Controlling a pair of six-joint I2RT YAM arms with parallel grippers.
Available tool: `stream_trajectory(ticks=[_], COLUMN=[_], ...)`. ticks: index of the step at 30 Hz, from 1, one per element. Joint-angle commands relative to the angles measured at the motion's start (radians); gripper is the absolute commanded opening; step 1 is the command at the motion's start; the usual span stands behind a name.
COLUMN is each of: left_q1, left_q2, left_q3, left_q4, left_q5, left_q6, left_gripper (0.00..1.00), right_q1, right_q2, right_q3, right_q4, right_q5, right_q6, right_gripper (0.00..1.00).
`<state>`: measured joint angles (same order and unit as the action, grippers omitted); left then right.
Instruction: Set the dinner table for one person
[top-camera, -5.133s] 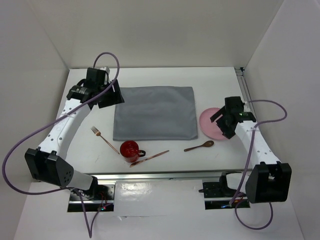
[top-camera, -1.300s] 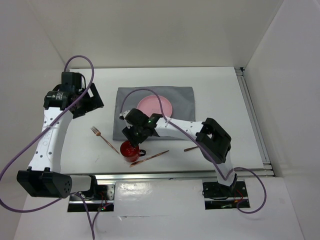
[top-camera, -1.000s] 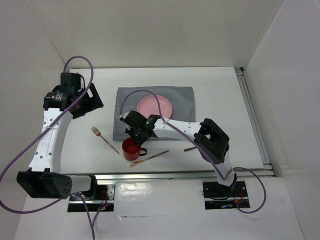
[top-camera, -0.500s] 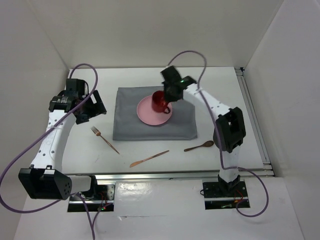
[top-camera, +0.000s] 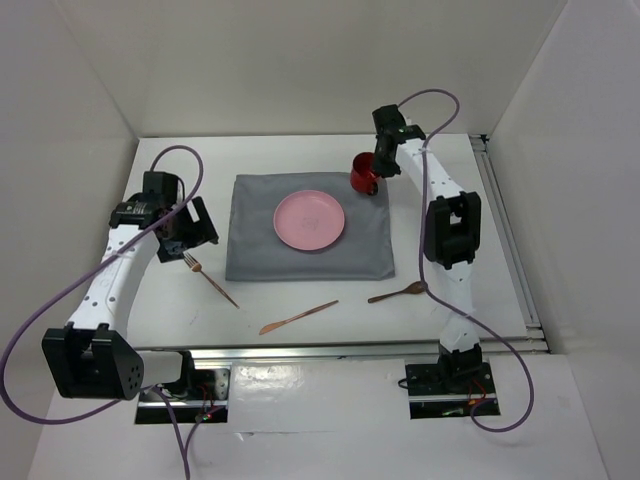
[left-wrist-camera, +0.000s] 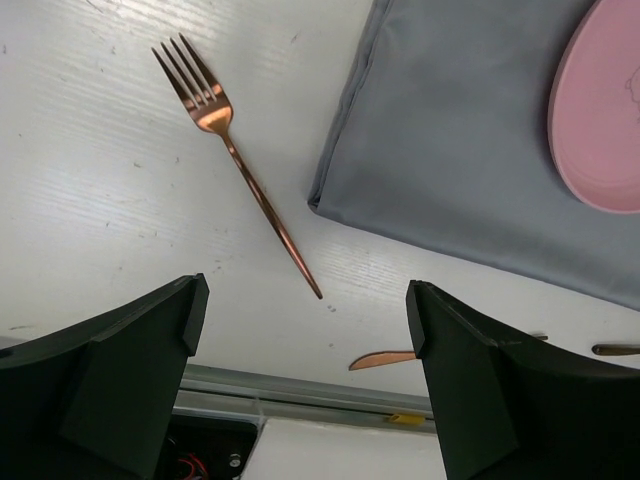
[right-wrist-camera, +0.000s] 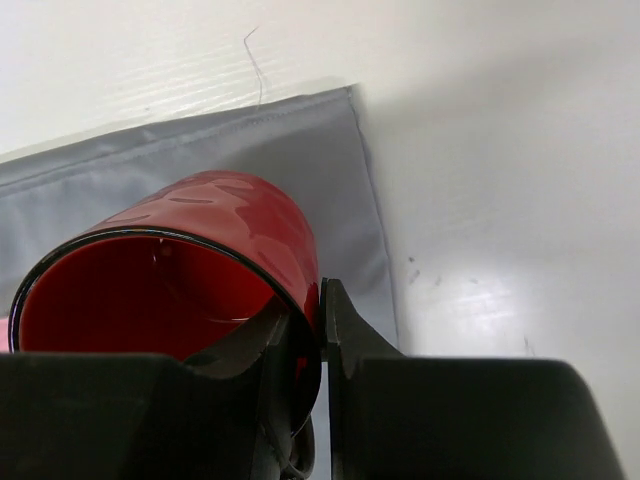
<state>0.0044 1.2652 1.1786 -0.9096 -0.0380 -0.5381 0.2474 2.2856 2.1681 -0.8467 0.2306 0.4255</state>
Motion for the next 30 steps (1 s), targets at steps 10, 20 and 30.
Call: stream_trajectory(ticks=[10, 20, 30], left_q1=[0.006, 0.006, 0.006], left_q2=[-0.05, -0.02, 0.117], left_q3=[-0.043, -0.102, -0.295], left_q4=[0.031, 0.055, 0.253], left_q5=[0.041, 0.021, 0.079], left_q6=[-0.031, -0.034, -0.151], left_gripper=[1.0, 1.0, 0.86], right_q1=[-0.031, -0.031, -0.031], right_q2=[0.115, 0.049, -0.268], right_q3=[0.144, 0.145, 0.007], right_q4=[-0.009, 0.021, 0.055], right_q5=[-0.047, -0.065, -0.033], right_q6=[0.027, 0.027, 0.018], right_gripper=[0.01, 0.86, 0.99])
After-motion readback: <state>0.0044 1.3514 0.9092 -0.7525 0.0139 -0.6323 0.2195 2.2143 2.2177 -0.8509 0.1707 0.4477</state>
